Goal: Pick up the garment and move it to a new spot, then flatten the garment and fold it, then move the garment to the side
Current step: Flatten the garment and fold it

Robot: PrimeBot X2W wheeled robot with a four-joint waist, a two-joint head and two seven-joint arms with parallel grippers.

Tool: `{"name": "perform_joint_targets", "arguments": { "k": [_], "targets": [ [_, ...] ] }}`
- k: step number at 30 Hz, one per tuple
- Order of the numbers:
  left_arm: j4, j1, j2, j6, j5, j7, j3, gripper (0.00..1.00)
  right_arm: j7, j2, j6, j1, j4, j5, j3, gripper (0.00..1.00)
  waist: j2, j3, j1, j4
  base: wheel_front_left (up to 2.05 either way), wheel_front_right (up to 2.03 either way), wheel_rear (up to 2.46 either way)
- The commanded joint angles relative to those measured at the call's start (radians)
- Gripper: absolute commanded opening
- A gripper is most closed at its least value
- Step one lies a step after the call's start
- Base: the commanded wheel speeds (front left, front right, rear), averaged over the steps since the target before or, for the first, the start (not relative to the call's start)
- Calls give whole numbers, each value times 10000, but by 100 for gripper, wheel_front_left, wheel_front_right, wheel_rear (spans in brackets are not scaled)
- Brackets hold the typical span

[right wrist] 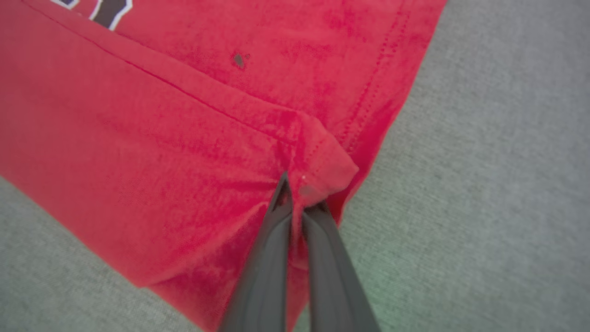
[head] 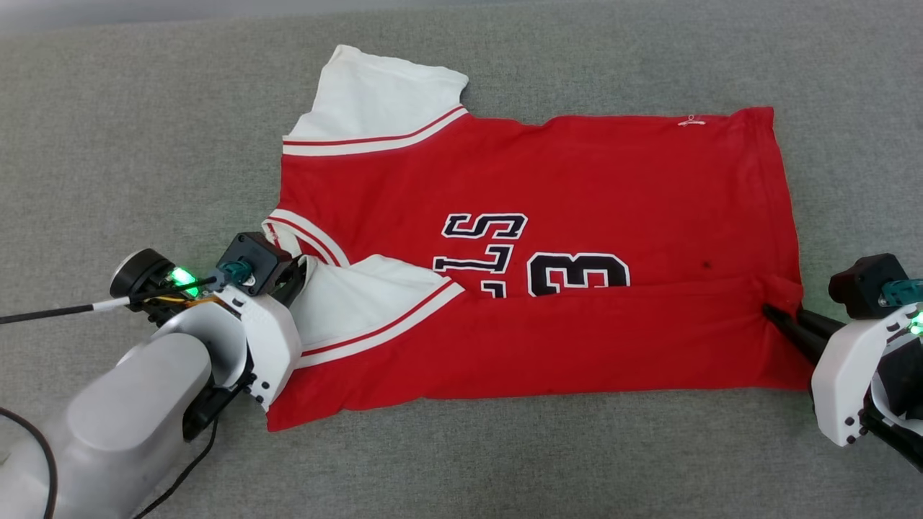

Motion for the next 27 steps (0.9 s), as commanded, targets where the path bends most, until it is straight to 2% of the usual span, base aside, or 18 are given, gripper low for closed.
{"name": "perform_joint_targets", "arguments": {
  "k": [1, 5, 6, 7, 8, 9, 16, 21, 23, 24, 27],
  "targets": [
    [552, 97, -197, -193, -64, -60, -126, 0, 67, 84, -11, 7, 191, 79, 213, 0, 0, -66, -2, -25, 0, 0, 0],
    [1255, 263, -419, -468, -168, -174, -272, 0, -18, 91, -10, -1, 285, 223, 370, 2, 0, -422, -2, -29, 0, 0, 0],
    [1406, 303, -442, -528, -218, -220, -268, 0, -61, 95, -10, -2, 293, 228, 389, 23, 0, -560, -2, -18, 0, 0, 0],
    [1518, 307, -486, -545, -223, -299, -254, 15, -134, 105, -10, -7, 309, 250, 382, 49, 0, -701, -2, -1, 0, 0, 0],
    [1614, 284, -506, -553, -234, -364, -227, 56, -197, 113, -10, -9, 308, 258, 375, 100, 0, -837, -2, 15, 0, 0, 0],
    [1664, 219, -516, -514, -195, -495, -196, 100, -255, 129, -10, 17, 345, 269, 355, 100, 0, -993, -2, 44, 0, 0, 0],
    [1282, -167, -169, -475, -260, -305, -60, 100, -469, 86, -10, 389, 362, 398, 254, 100, 0, -1790, -2, 277, 0, 0, 0],
    [370, -516, 366, -556, -518, 720, 27, 100, -573, 152, -10, 689, 401, 325, 87, 100, 0, -2163, -2, 389, 0, 0, 0],
    [-73, -681, 616, -576, -752, 1439, 48, 100, -602, 212, -10, 753, 415, 274, 29, 100, 0, -2273, -2, 421, 0, 0, 0],
    [-642, -925, 852, -719, -1186, 2876, -90, 100, -576, 292, -10, 849, 396, 208, -2, 100, 0, -2386, -2, 459, 0, 0, 0],
    [-1124, -1193, 945, -820, -1744, 4471, -241, 100, -548, 323, -10, 893, 365, 158, -14, 100, 0, -2467, -2, 485, 0, 0, 0]
  ]
}}
